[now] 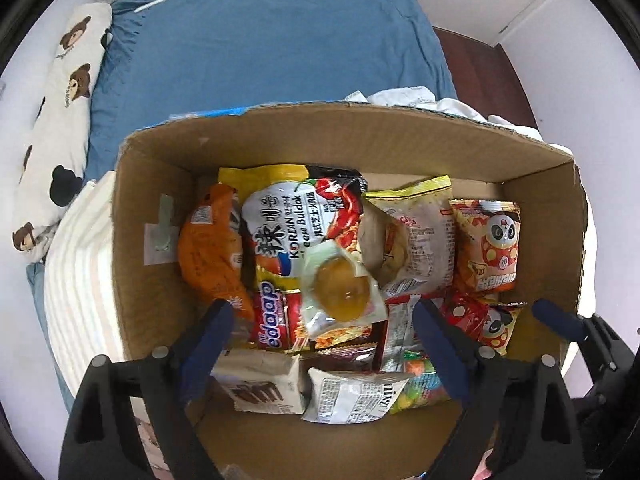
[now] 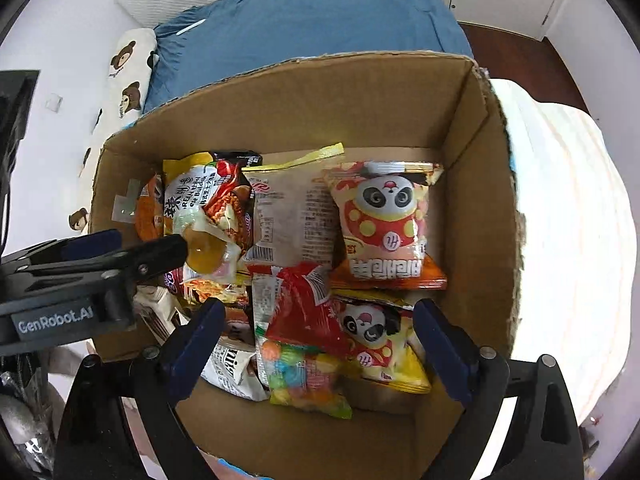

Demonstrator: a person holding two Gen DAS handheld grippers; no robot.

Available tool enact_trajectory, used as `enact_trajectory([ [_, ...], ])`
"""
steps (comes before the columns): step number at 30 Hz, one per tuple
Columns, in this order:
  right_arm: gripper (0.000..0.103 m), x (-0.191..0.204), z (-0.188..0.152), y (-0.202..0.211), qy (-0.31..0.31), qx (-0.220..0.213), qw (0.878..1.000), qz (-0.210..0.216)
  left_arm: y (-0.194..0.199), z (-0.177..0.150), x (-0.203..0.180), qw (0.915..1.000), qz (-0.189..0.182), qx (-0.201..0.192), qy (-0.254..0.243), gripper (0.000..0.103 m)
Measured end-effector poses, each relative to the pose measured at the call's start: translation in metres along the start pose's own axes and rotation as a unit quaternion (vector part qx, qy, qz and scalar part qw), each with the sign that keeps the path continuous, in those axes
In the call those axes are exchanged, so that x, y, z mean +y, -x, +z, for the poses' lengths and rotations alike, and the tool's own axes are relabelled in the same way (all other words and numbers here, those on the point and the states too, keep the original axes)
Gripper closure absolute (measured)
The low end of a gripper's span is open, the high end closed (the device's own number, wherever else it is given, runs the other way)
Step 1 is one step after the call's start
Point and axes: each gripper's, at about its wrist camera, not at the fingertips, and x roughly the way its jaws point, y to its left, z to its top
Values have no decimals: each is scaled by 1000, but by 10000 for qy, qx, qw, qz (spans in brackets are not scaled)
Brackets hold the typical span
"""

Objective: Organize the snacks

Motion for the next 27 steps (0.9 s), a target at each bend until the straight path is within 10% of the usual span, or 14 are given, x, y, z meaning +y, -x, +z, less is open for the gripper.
enact_trajectory([
  [16,3,6,-27,42,2,-483,9977,-465,47,-40,6,9975,-35,-702,-29,5],
  [27,3,9,-97,94,152,-1332,9894,-551,99,-124,1,9834,379,-1776,-51,5],
])
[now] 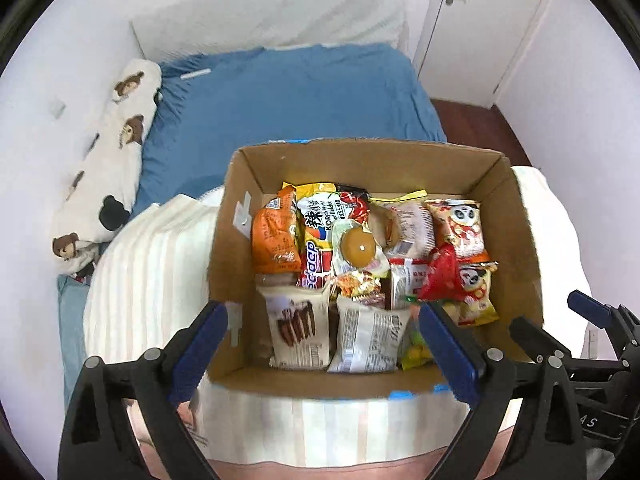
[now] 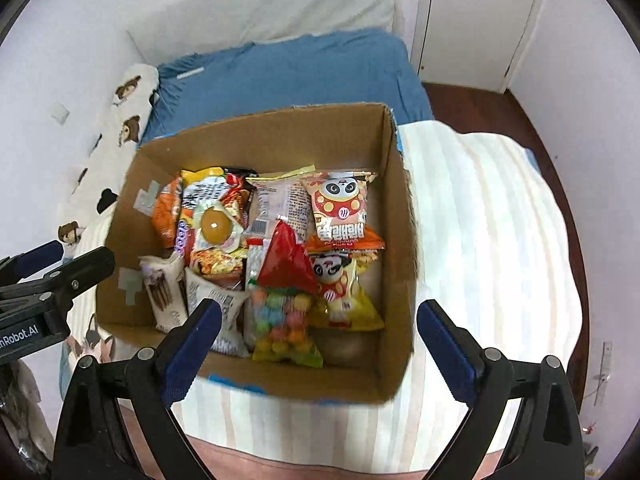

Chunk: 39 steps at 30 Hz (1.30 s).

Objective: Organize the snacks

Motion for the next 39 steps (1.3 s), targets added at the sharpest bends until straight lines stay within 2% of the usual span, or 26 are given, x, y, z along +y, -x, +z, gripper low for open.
enact_trajectory([
  [8,3,8,-51,62,24,-650,9978,122,60,-47,-10,9975,40,-706,-18,5],
  [18,3,2,-109,141,0,-1351,9904,293,126,-110,-7,9915,-42,-1287,194,5],
  [24,3,3,-151,192,6,-1777,9835,352,167,-151,-5,9859,83,-1657,217,5],
  [29,3,3,-183,224,17,-2009,9789,385,192,-175,-2,9830,152,-1814,226,5],
  [33,1,4,-205,247,54,-2183,9755,247,210,-194,0,9816,140,-1880,291,5],
  [39,0,8,-228,269,132,-2305,9728,209,229,-210,3,9802,176,-1945,341,5],
])
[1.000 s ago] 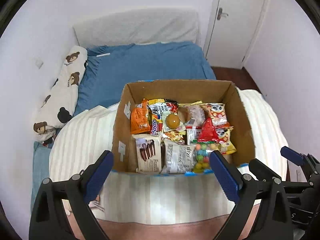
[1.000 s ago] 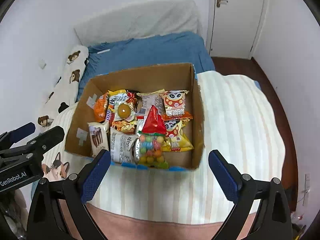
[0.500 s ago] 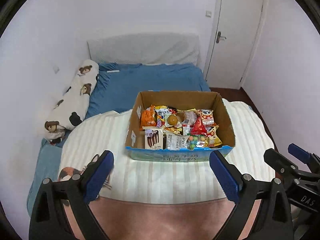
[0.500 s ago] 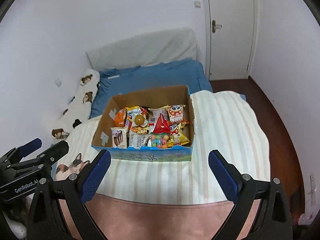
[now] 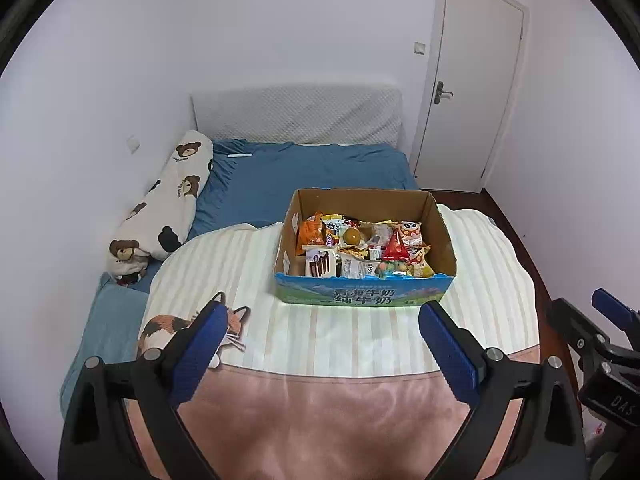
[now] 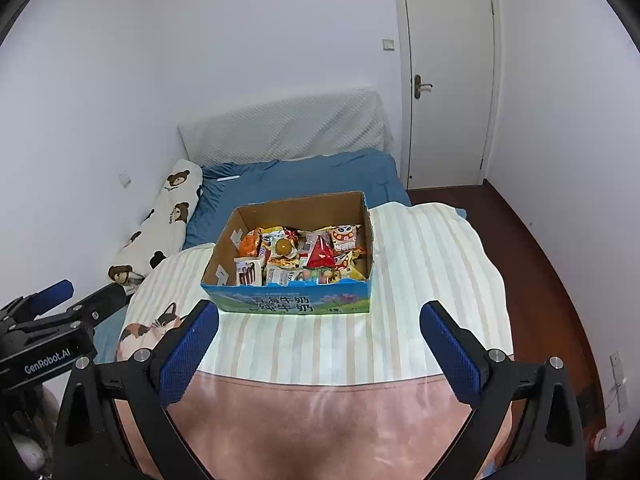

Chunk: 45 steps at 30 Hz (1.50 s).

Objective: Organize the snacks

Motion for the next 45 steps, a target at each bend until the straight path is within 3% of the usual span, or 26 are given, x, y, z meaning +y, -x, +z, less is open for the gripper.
enact_trajectory([
  [8,0,5,-5,21,134,-78,9999,44,15,-3,4,9998,52,-140,115,5],
  [17,0,-1,0,11,75,-217,9996,-167,2,-3,-2,9998,67,-192,59,0],
  [30,0,-5,22,-50,-5,-111,9990,-440,-54,24,-1,9994,345,10,39,0],
  [45,0,-6,34,-115,-69,285,9980,-558,-119,31,-5,9980,339,534,-80,0],
])
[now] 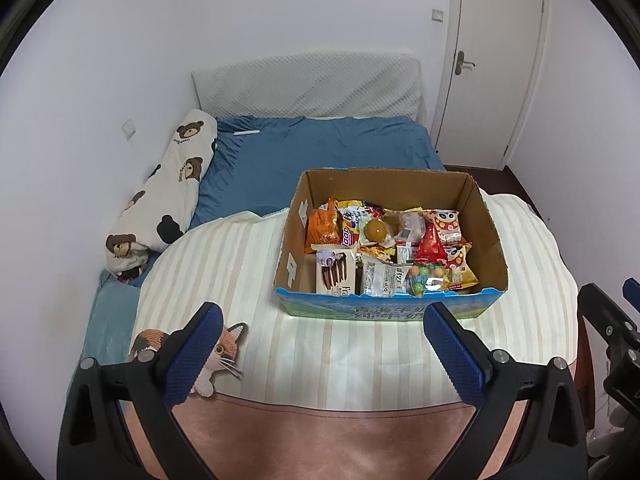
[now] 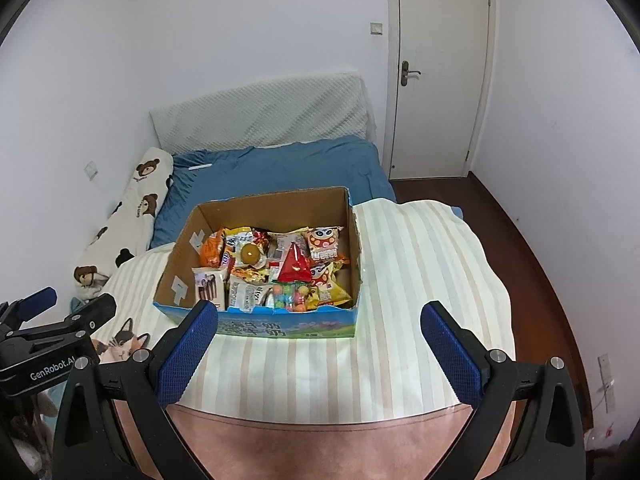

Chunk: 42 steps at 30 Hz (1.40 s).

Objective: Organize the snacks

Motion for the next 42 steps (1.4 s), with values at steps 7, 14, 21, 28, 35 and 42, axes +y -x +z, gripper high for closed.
enact_trajectory([
  [7,0,-2,4,-16,-59,67,9999,-99,-9,4,-4,10000,-24,61,-13,0],
  [14,0,-3,4,-20,-95,79,9998,-142,-10,6,-4,10000,-21,48,5,0],
  [21,0,-4,4,-20,-123,93,9998,-142,-11,6,-5,10000,-12,27,-28,0],
  [28,0,-3,3,-19,-141,70,9997,-161,-11,6,-5,10000,-44,39,-25,0],
  [35,0,-2,0,-16,-173,68,9997,-170,-9,6,-6,10000,-65,8,-56,0],
  [42,0,-1,-3,-15,-204,78,9996,-161,-4,7,-8,9999,-67,-40,-92,0],
])
